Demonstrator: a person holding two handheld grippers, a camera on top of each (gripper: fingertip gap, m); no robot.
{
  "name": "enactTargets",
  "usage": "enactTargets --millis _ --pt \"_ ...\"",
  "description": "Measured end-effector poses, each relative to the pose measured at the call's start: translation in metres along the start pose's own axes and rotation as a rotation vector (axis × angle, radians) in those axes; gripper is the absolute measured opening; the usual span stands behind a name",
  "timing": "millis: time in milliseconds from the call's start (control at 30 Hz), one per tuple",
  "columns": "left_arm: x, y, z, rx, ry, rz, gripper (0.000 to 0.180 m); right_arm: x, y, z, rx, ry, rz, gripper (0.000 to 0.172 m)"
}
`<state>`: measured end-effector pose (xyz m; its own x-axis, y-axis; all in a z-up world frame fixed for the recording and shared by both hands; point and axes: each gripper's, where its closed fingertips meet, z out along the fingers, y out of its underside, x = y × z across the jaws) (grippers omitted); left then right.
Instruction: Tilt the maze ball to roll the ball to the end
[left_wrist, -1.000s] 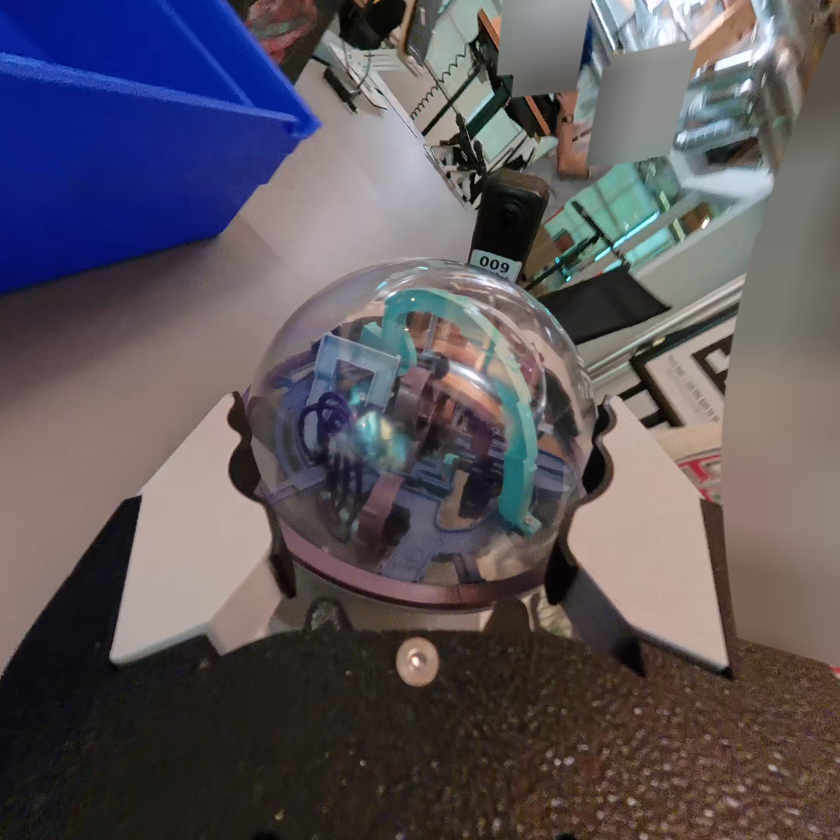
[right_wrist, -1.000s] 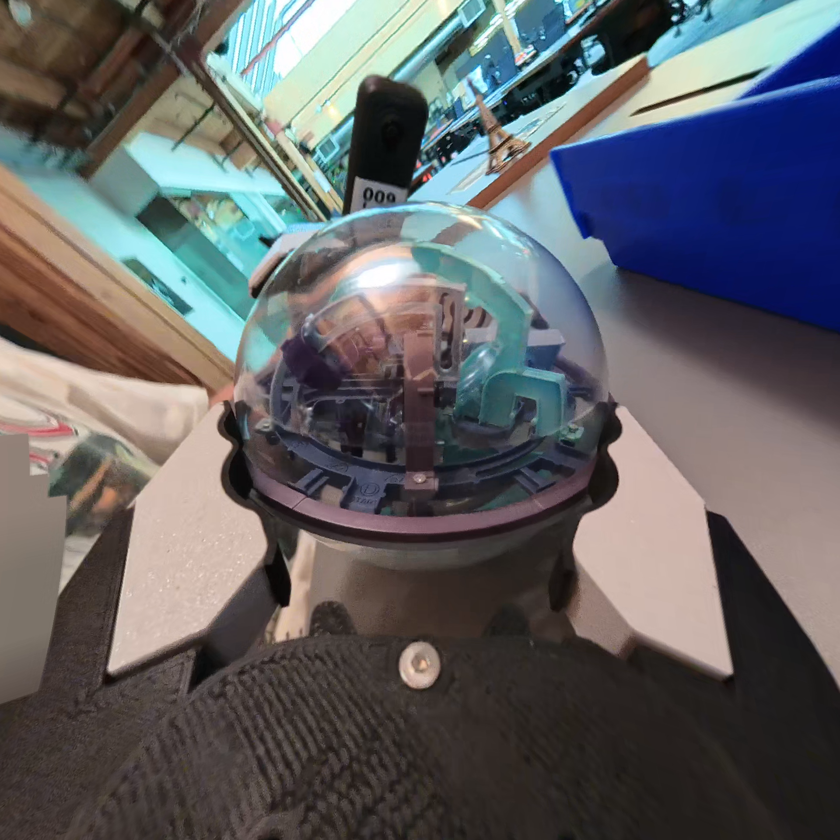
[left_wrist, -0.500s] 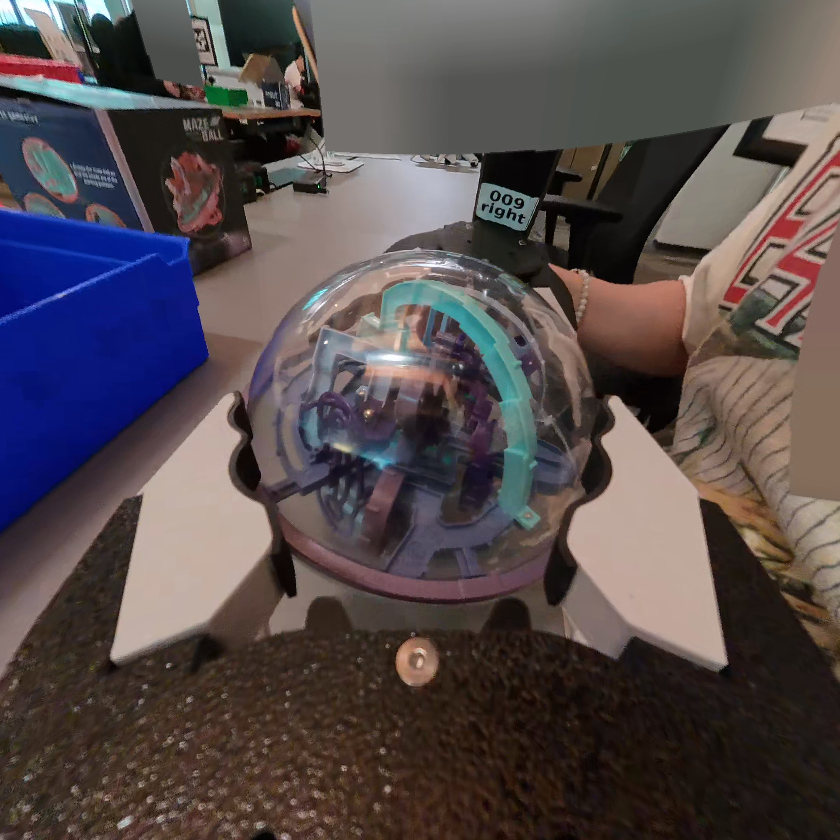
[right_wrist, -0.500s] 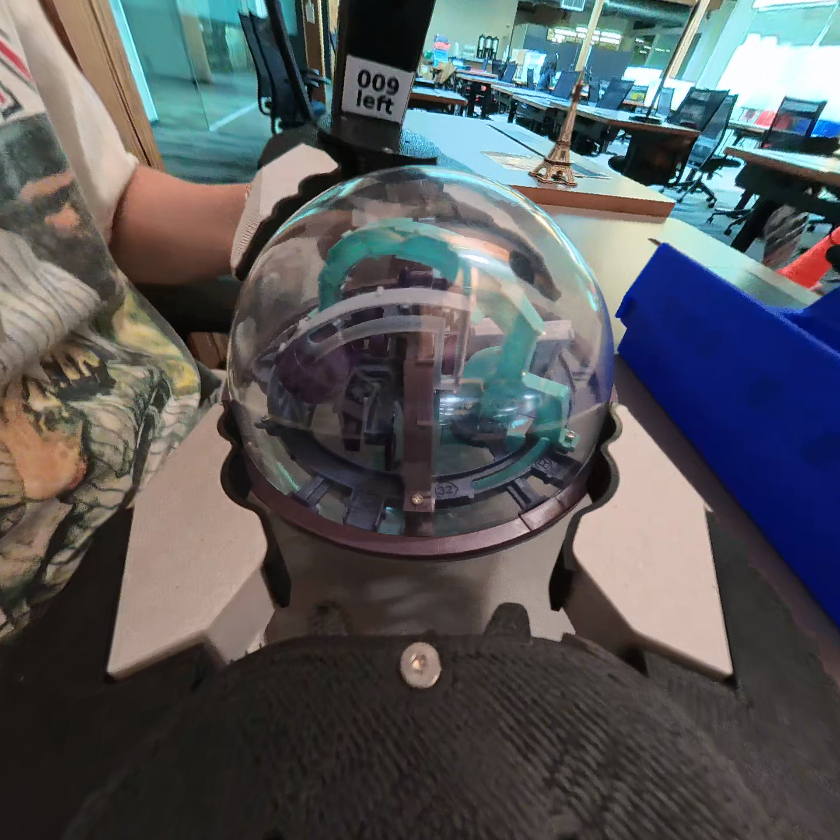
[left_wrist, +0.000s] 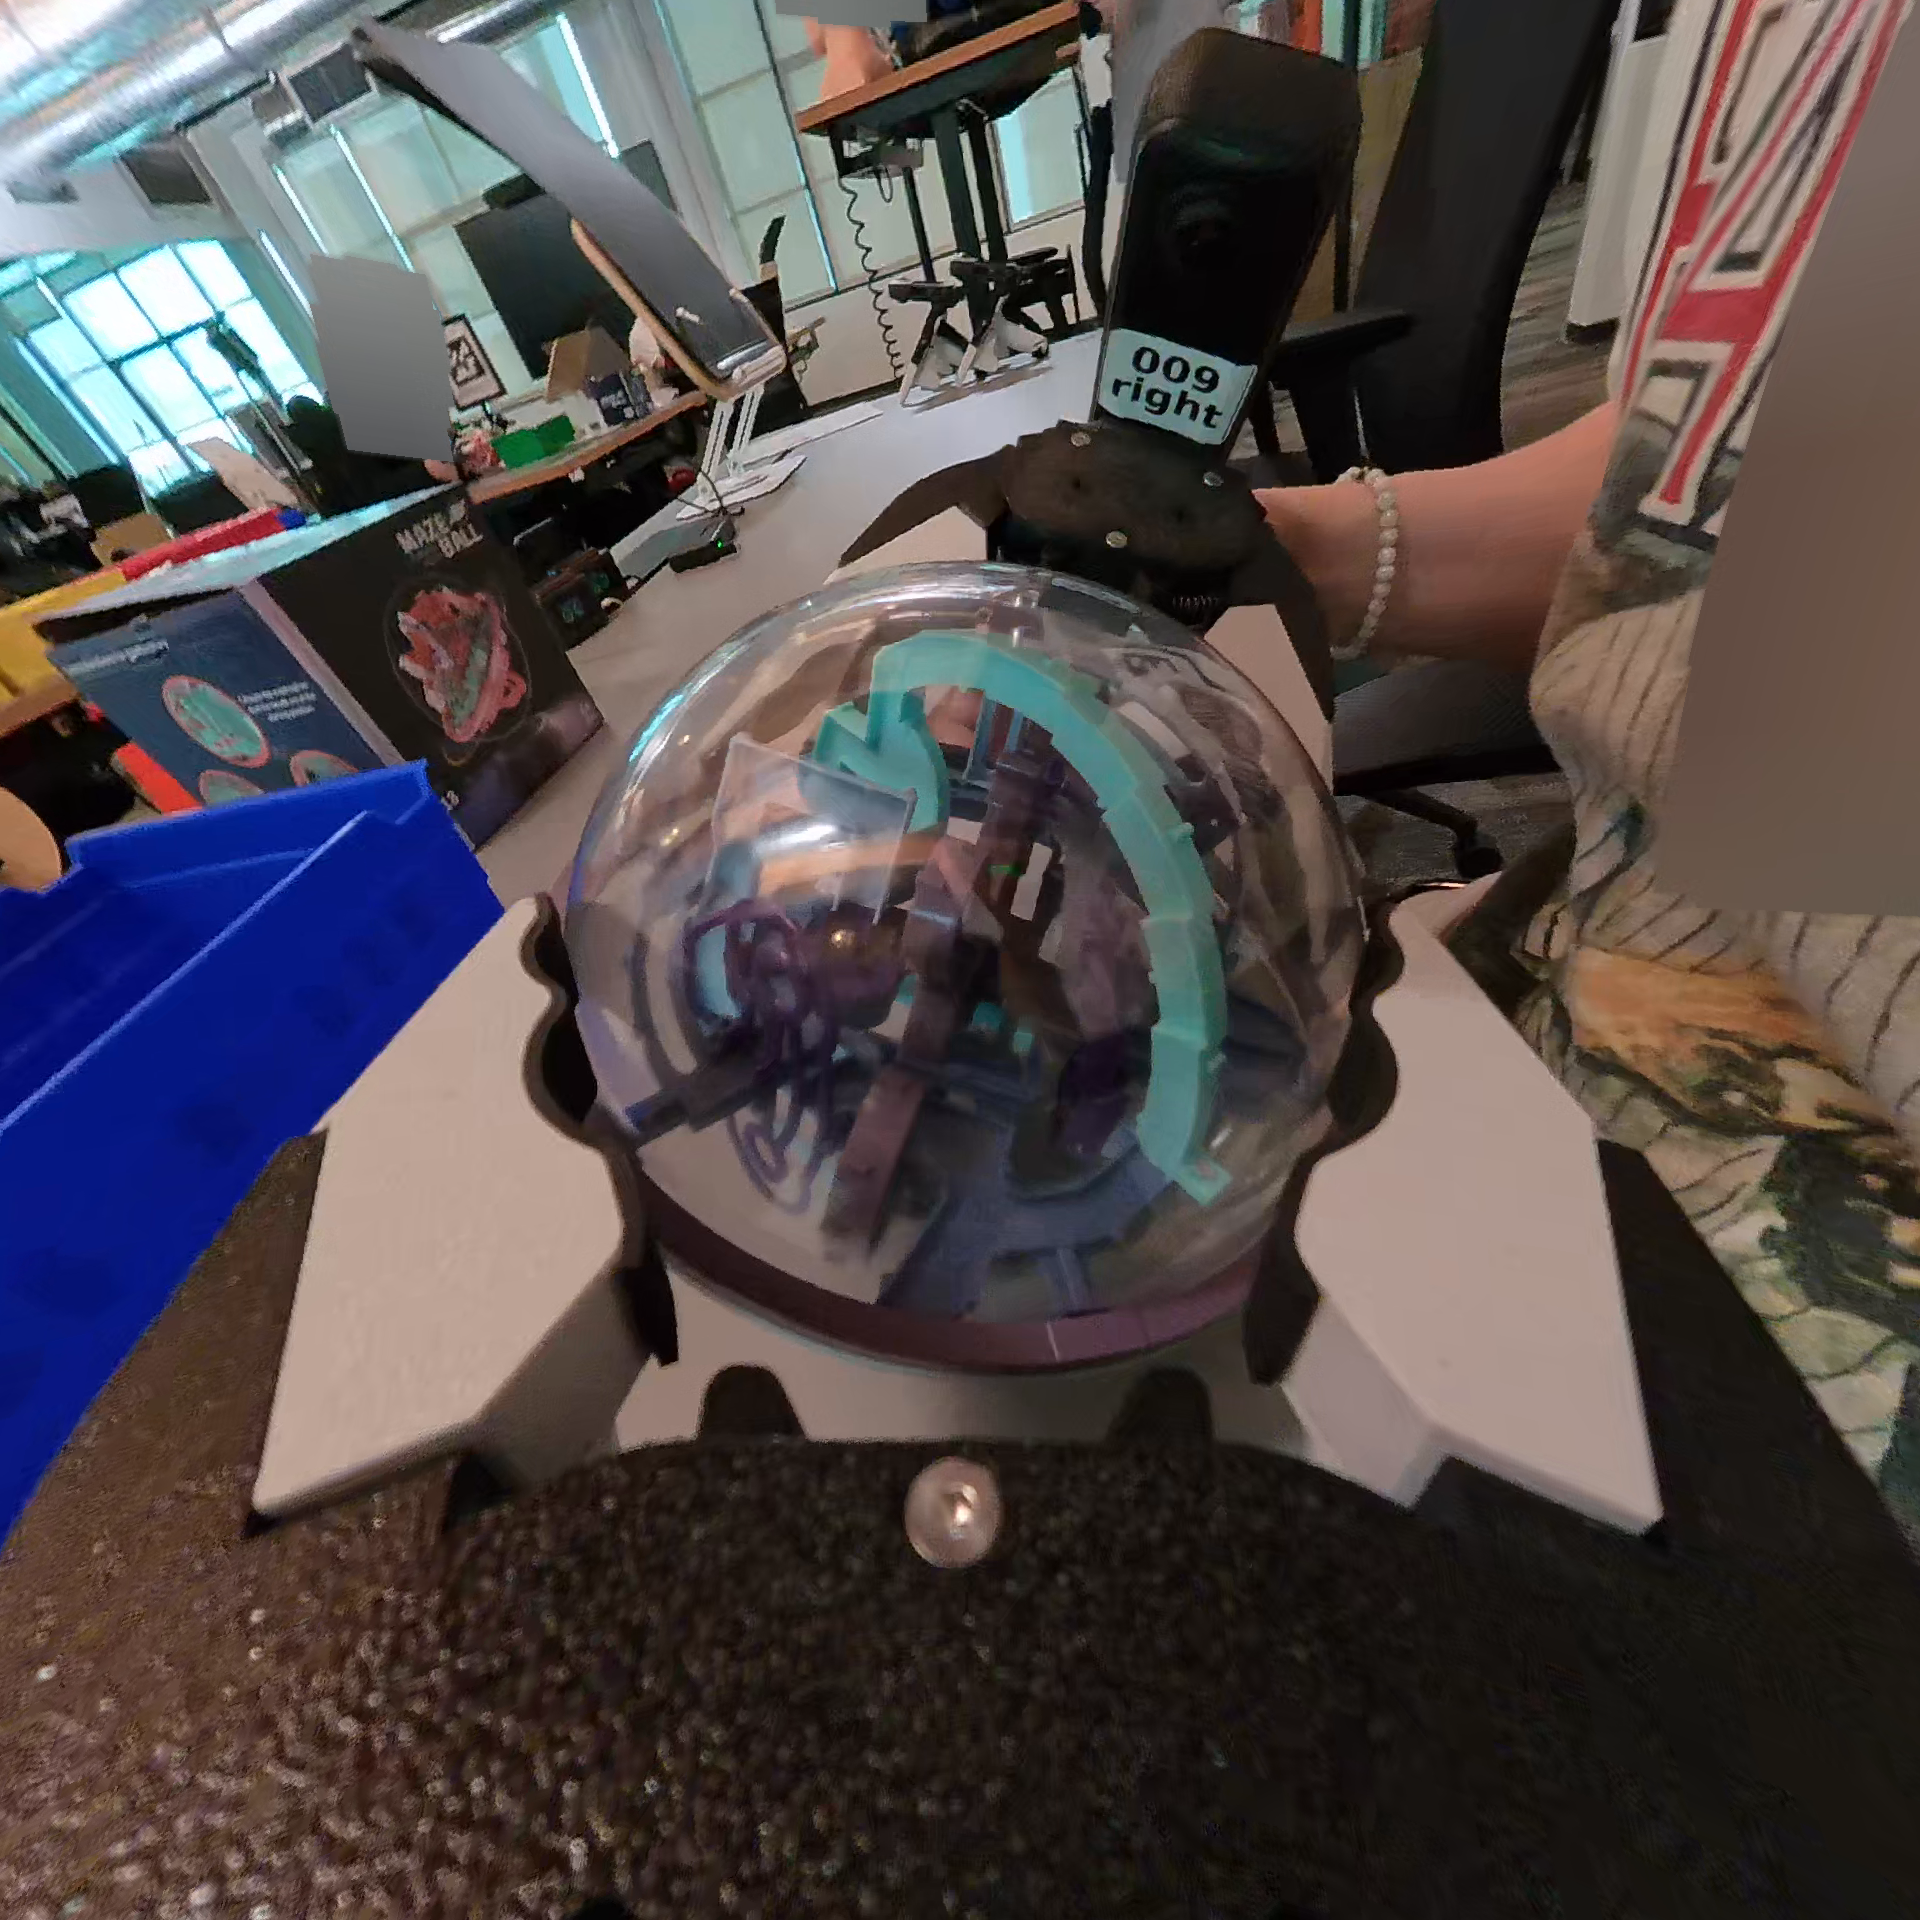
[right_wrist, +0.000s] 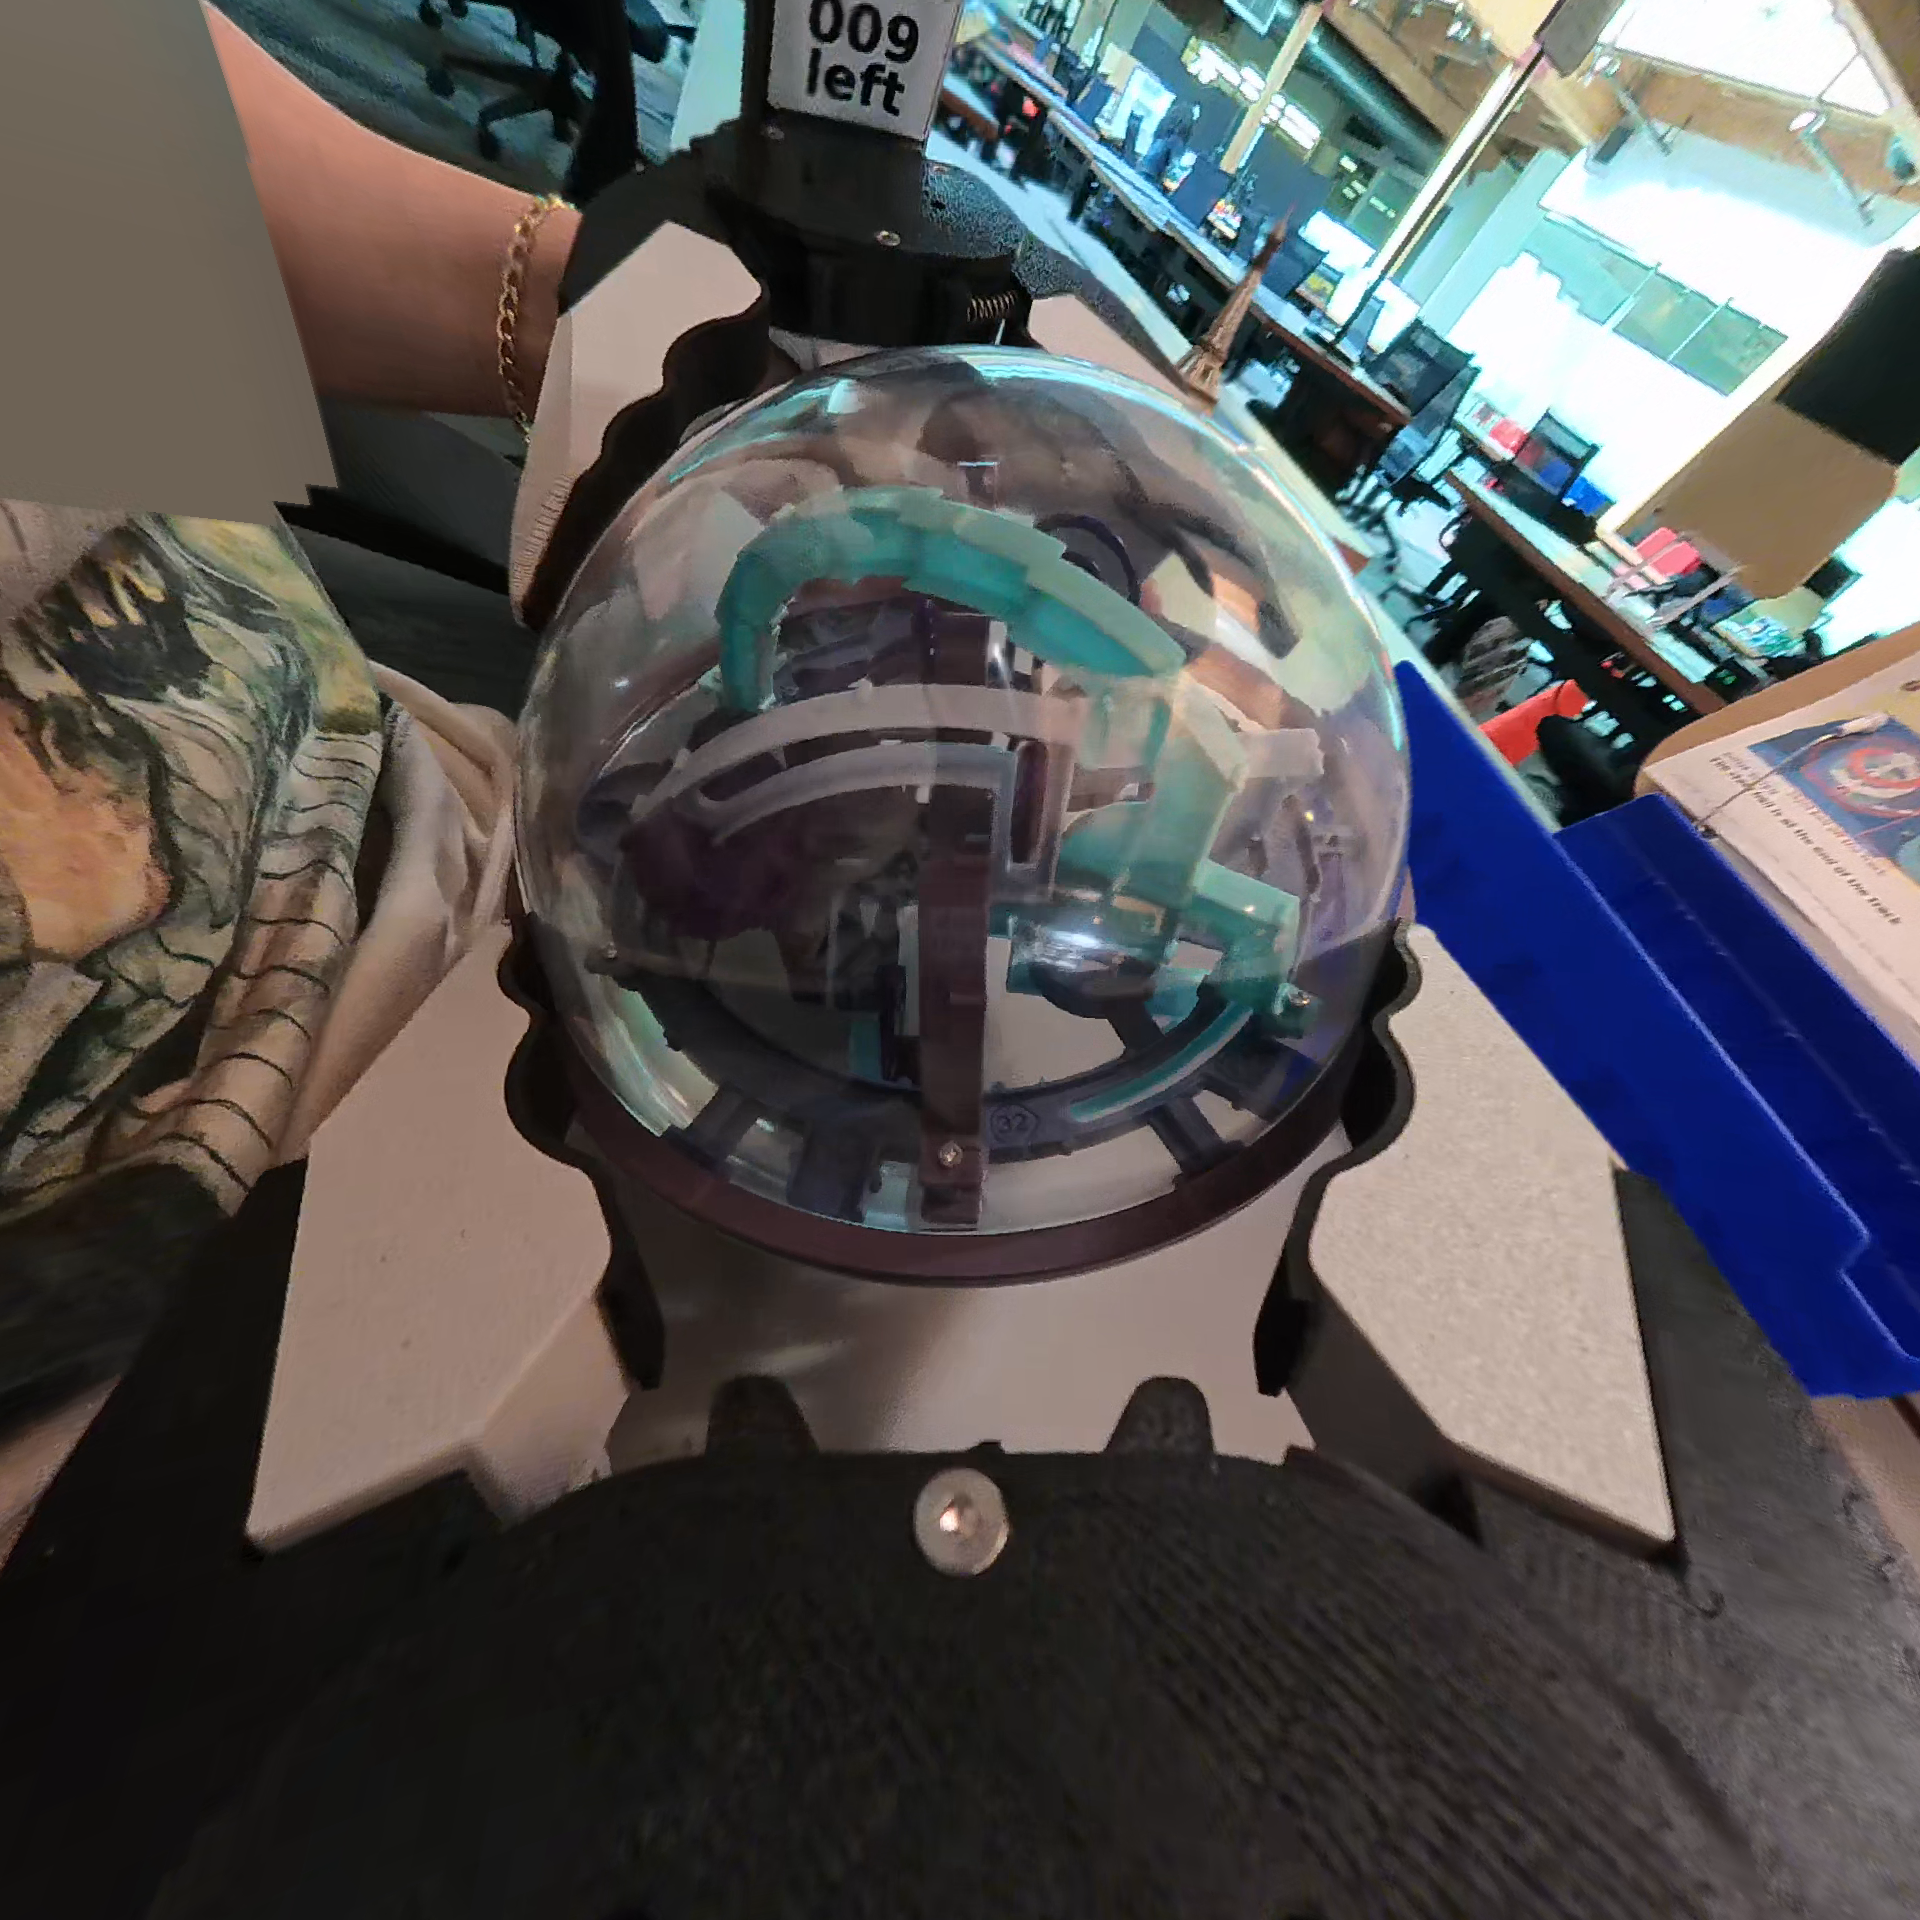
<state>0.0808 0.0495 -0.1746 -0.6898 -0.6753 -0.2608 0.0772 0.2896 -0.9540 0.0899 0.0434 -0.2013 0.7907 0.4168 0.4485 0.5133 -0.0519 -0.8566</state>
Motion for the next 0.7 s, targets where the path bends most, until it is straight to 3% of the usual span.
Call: enactTargets --millis 333,700 --pt "0.016 -0.004 -0.002 0.037 0.005 0.171 0.142 -0.01 -0.003 -0.003 -0.02 0.098 -0.145 0.15" --pt "0.005 0.003 -0.003 -0.01 -0.089 0.296 0.142 0.005 0.005 0.004 -0.073 0.123 -0.281 0.15"
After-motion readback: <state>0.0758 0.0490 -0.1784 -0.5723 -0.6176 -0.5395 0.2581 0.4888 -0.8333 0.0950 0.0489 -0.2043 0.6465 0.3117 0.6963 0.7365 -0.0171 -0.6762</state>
